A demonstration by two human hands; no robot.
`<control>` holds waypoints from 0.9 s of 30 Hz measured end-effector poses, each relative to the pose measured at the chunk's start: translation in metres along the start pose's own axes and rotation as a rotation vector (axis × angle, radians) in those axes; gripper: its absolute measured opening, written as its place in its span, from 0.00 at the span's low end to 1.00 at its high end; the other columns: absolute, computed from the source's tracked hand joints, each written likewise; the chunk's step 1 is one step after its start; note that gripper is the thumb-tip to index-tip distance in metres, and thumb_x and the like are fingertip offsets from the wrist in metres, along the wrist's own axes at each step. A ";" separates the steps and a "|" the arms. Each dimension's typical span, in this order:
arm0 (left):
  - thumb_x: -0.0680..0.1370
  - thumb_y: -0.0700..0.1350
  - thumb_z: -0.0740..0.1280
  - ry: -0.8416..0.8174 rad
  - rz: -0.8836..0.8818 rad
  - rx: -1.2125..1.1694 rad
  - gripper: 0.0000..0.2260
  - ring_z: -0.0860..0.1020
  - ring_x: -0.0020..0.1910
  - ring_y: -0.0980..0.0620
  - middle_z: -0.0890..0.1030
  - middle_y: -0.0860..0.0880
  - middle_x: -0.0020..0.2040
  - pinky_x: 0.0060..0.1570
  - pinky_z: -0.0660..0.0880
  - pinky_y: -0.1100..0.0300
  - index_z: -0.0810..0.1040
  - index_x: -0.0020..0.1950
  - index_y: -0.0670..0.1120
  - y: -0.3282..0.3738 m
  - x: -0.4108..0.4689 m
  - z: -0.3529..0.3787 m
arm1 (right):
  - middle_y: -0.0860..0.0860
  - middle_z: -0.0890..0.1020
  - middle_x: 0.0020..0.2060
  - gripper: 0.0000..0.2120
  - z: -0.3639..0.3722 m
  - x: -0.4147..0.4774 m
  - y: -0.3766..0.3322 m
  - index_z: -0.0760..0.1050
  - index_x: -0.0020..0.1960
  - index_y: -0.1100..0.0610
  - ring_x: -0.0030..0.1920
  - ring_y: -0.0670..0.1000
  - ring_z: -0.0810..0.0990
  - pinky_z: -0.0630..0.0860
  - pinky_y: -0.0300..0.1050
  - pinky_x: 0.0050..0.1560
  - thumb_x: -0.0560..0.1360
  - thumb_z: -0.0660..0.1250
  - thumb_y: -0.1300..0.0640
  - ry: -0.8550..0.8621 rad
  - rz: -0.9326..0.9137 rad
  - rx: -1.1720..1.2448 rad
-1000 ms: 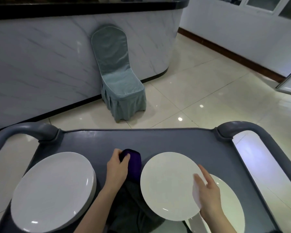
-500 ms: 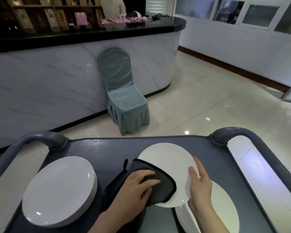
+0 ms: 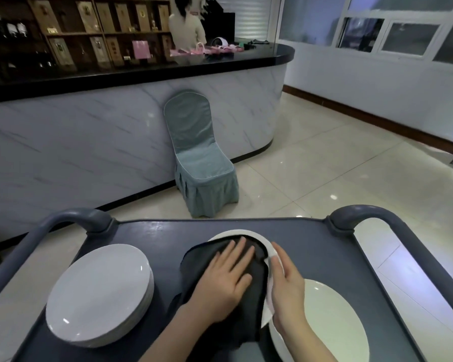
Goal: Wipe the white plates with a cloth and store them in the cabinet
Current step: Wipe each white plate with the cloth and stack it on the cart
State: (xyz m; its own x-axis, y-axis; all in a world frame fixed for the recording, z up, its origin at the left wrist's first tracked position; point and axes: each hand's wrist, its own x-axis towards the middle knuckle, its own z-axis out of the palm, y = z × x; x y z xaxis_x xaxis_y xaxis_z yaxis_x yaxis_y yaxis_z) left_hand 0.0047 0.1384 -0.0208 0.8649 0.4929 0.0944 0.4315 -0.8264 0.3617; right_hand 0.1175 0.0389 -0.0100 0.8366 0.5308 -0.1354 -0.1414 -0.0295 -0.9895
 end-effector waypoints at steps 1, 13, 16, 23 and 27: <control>0.84 0.54 0.50 0.000 -0.071 -0.001 0.25 0.34 0.77 0.58 0.33 0.60 0.76 0.76 0.38 0.57 0.37 0.75 0.60 -0.006 0.001 -0.001 | 0.33 0.80 0.57 0.13 0.000 0.000 -0.001 0.79 0.58 0.40 0.62 0.36 0.76 0.70 0.41 0.66 0.83 0.62 0.56 -0.013 -0.006 -0.012; 0.79 0.55 0.44 -0.073 0.007 -0.058 0.26 0.33 0.75 0.64 0.37 0.66 0.77 0.74 0.33 0.56 0.38 0.75 0.68 0.026 -0.036 0.001 | 0.38 0.82 0.57 0.13 -0.006 0.006 -0.012 0.80 0.59 0.44 0.62 0.44 0.78 0.72 0.46 0.66 0.82 0.61 0.58 0.095 -0.003 0.056; 0.80 0.54 0.45 0.043 0.017 0.043 0.25 0.42 0.78 0.57 0.46 0.59 0.79 0.76 0.40 0.49 0.50 0.79 0.57 0.032 -0.021 -0.002 | 0.36 0.83 0.55 0.13 0.007 -0.011 -0.004 0.81 0.58 0.43 0.61 0.38 0.78 0.71 0.40 0.63 0.82 0.61 0.58 0.014 0.001 0.068; 0.83 0.56 0.48 0.034 -0.141 0.027 0.25 0.34 0.76 0.60 0.36 0.60 0.78 0.76 0.36 0.51 0.38 0.76 0.61 -0.001 -0.011 -0.008 | 0.34 0.83 0.53 0.13 -0.003 0.004 -0.025 0.82 0.53 0.41 0.58 0.35 0.79 0.72 0.36 0.59 0.81 0.64 0.58 0.067 -0.055 0.084; 0.77 0.50 0.54 0.060 -0.119 0.209 0.25 0.65 0.74 0.45 0.66 0.48 0.76 0.70 0.58 0.34 0.68 0.74 0.48 0.007 -0.033 -0.012 | 0.38 0.83 0.56 0.12 -0.013 0.014 -0.035 0.81 0.56 0.42 0.59 0.42 0.80 0.73 0.44 0.63 0.81 0.64 0.57 0.142 -0.060 0.105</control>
State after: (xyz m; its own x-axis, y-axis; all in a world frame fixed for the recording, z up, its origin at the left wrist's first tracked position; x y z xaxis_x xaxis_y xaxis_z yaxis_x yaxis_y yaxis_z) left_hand -0.0243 0.1200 -0.0104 0.7907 0.6005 0.1194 0.5788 -0.7967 0.1742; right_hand 0.1405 0.0364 0.0222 0.9104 0.4041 -0.0890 -0.1371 0.0917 -0.9863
